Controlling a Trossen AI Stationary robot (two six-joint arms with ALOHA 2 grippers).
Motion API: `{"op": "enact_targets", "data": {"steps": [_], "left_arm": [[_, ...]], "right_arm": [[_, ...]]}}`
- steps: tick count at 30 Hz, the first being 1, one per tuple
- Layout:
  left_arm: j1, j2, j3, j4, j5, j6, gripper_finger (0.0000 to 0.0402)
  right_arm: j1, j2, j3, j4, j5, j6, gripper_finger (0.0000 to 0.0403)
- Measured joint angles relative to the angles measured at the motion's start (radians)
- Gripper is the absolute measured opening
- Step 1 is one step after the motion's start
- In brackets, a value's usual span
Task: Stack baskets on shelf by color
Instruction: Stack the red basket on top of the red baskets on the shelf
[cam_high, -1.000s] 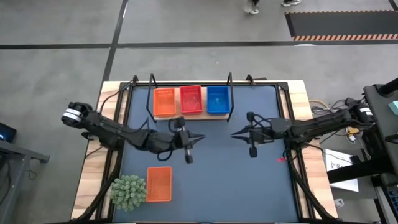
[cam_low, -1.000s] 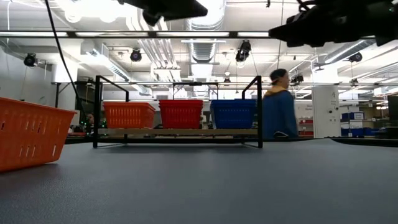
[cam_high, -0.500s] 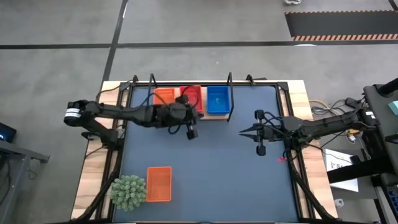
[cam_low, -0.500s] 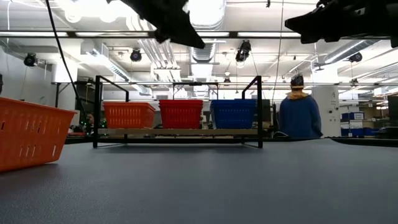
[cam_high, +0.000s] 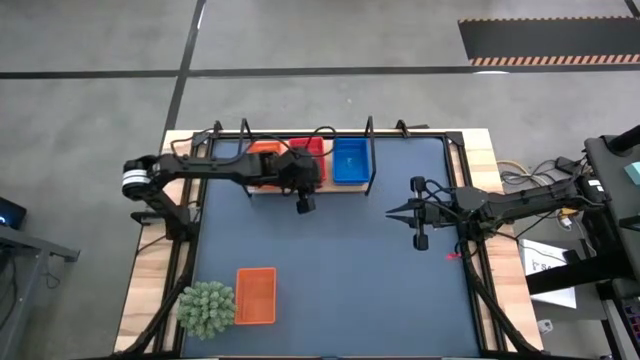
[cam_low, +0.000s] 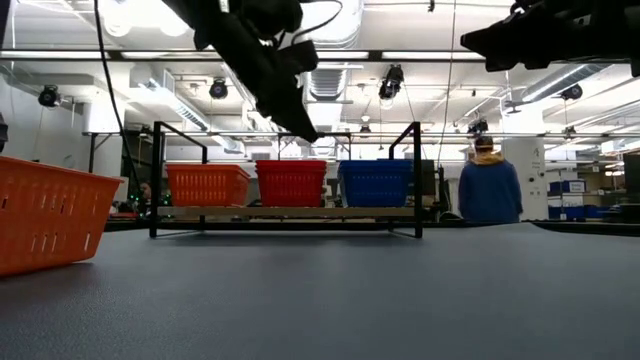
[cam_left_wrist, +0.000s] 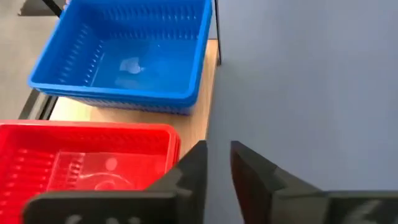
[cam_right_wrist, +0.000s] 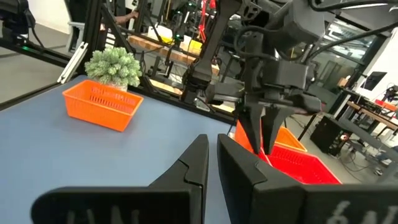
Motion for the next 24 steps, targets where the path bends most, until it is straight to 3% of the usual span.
{"op": "enact_targets", "data": {"steps": [8,24], "left_arm": [[0.011,0.070,0.003,0.041,-0.087,0.029,0.0127],[0.023,0.119,-0.001,0.063,-0.106,0.050,0.0120]], "right_arm": [[0.000,0.000,0.000,-0.004,0.000,0.000,0.0027],[0.000,0.000,0.000,-0.006,0.000,0.000,0.0027]]}}
